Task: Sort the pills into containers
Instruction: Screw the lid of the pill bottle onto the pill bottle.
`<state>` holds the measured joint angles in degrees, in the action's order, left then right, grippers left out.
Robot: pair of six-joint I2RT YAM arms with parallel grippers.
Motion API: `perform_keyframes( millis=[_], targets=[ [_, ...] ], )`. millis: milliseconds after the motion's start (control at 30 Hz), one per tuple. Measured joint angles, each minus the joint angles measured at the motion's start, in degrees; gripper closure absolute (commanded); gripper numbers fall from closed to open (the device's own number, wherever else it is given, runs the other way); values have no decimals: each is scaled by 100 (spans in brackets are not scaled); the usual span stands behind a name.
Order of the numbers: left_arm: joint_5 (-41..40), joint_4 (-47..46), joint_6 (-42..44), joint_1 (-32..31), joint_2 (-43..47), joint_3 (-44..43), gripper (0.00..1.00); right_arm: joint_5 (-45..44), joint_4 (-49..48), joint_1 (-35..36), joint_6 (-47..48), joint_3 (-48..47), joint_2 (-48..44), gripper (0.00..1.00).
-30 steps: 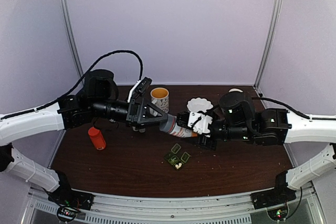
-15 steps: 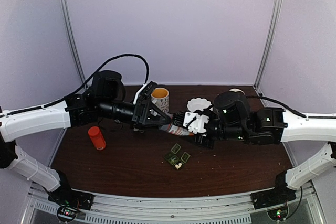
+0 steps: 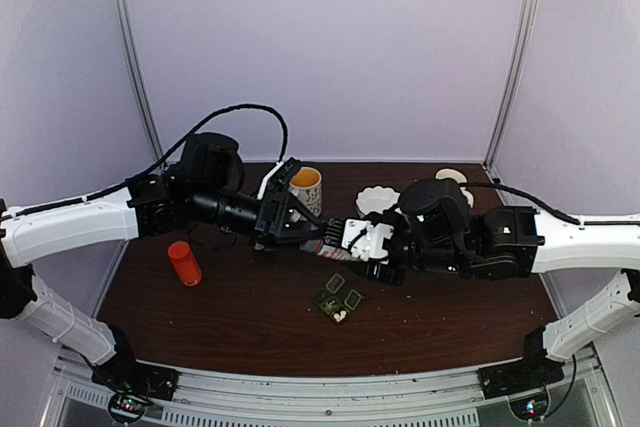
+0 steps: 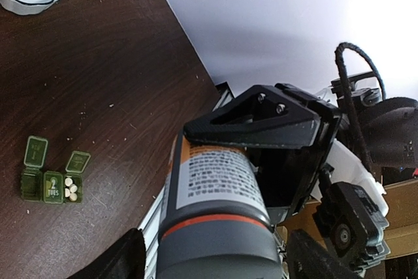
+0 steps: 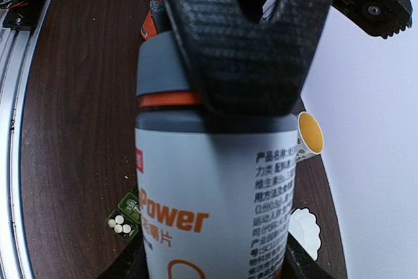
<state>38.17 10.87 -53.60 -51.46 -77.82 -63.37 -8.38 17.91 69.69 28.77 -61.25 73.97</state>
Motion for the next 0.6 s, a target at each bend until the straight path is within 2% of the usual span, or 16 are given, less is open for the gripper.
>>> perform_keyframes(
  millis=[300,400,500,600],
  targets=[
    [-26,44,17,55,111,0,30,-70,46,0,-4,2,0,100],
    [-24,57,37,55,131,0,41,-70,55,4,-4,2,0,100],
    [-31,144,94,68,131,0,57,-74,55,9,-7,0,0,100],
    [-28,168,140,79,131,0,60,-81,79,9,-20,0,2,100]
  ],
)
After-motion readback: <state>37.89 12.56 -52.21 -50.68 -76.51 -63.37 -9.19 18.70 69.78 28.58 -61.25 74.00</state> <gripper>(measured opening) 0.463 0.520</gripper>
